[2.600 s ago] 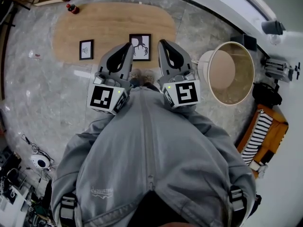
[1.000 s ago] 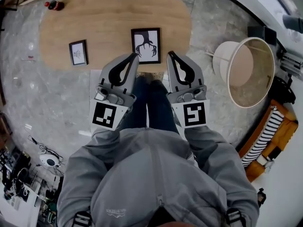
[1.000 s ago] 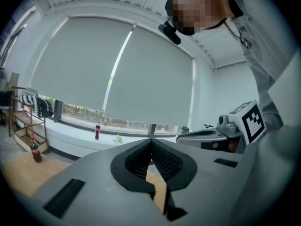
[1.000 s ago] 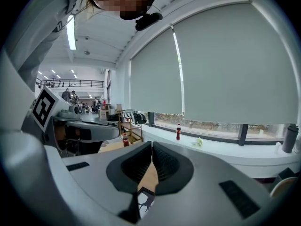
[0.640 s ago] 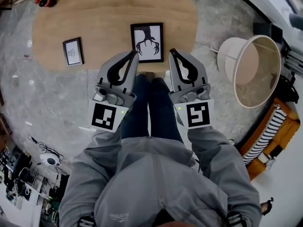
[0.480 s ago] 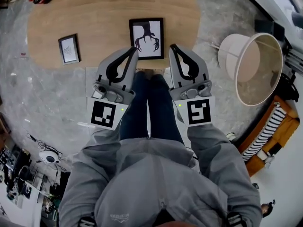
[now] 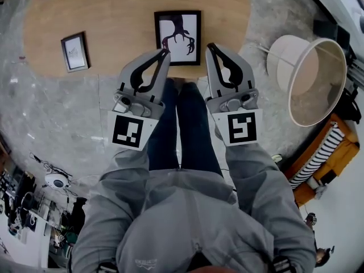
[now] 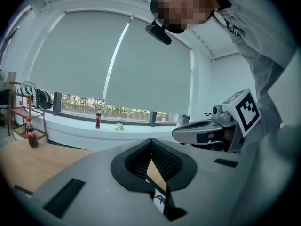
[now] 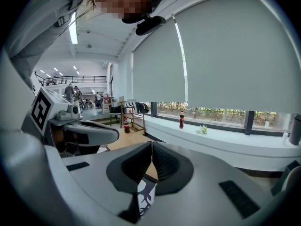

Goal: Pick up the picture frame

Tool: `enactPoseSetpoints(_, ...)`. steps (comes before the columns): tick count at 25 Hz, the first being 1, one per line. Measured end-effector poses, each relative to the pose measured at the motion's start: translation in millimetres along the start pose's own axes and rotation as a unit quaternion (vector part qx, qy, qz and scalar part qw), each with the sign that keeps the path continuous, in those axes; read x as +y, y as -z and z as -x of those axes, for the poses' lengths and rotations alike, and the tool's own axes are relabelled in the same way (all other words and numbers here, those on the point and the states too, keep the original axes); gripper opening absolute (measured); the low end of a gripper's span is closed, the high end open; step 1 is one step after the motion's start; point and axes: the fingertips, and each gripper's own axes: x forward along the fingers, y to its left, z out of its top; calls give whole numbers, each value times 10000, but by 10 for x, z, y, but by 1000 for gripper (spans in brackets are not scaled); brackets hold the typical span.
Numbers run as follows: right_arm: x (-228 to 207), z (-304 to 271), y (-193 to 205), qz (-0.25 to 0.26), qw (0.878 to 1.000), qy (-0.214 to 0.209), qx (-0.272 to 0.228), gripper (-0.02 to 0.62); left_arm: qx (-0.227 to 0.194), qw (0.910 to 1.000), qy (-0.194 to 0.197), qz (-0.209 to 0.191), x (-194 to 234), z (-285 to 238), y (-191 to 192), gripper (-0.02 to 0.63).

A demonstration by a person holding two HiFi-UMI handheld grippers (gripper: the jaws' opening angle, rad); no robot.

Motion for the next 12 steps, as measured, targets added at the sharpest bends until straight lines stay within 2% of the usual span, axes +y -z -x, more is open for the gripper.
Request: enactPoseSetpoints(12, 4, -165, 418, -51, 9996, -185, 211, 32, 13, 9989, -227, 418, 155, -143, 385, 18)
